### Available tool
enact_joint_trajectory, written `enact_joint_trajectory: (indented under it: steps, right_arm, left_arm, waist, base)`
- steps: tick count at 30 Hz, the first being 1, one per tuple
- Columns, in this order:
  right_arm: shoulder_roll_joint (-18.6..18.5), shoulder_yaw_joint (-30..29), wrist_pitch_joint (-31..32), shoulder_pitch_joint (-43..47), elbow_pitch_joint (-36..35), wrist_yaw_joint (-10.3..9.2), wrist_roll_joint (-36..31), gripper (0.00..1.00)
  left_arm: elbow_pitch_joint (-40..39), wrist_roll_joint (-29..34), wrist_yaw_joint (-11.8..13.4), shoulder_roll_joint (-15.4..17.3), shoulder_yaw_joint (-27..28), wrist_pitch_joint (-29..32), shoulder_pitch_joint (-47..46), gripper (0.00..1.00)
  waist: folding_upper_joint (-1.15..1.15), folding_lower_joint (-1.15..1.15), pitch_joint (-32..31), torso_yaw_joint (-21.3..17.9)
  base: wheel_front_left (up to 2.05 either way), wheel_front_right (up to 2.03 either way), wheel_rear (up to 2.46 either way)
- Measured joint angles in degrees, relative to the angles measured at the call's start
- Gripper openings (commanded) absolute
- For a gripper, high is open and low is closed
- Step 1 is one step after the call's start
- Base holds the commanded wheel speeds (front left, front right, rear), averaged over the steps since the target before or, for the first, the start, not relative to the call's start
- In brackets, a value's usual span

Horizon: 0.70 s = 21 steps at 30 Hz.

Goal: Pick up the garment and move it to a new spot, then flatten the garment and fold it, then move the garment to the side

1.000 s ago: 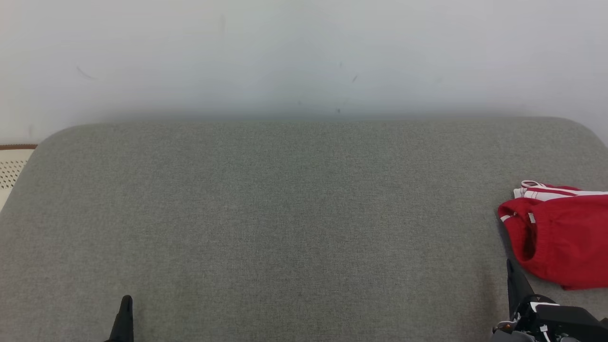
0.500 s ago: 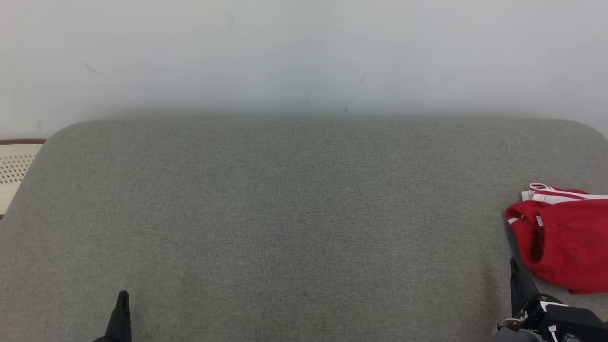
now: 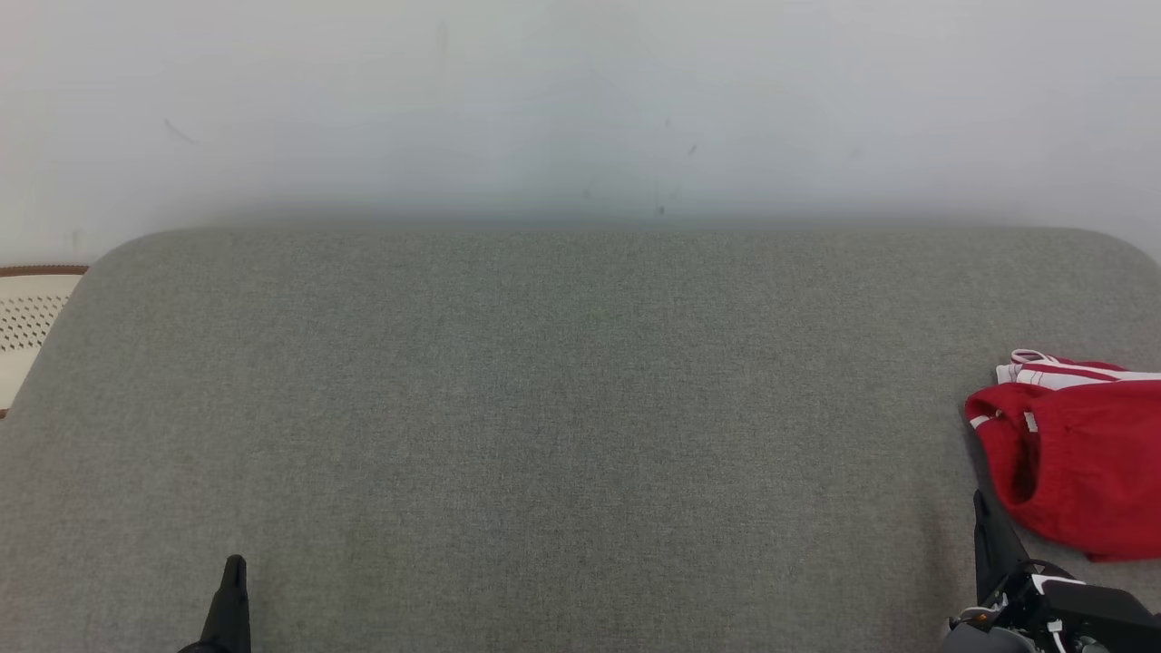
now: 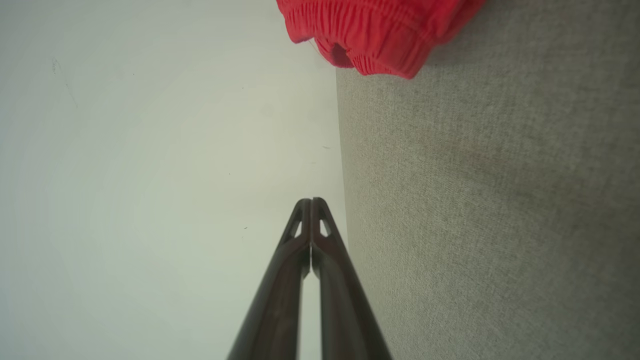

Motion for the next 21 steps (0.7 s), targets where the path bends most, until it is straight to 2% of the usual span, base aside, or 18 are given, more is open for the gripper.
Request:
enact_joint_trajectory:
  steps: [21]
  right_arm:
    - [0.1, -0.1, 0.1, 0.0, 0.0, 0.0, 0.0, 0.0]
  left_arm:
    - [0.0, 0.0, 0.0, 0.0, 0.0, 0.0, 0.0, 0.0]
  waist:
    - [0.0, 0.0, 0.0, 0.0]
  base:
    - [0.0, 0.0, 0.0]
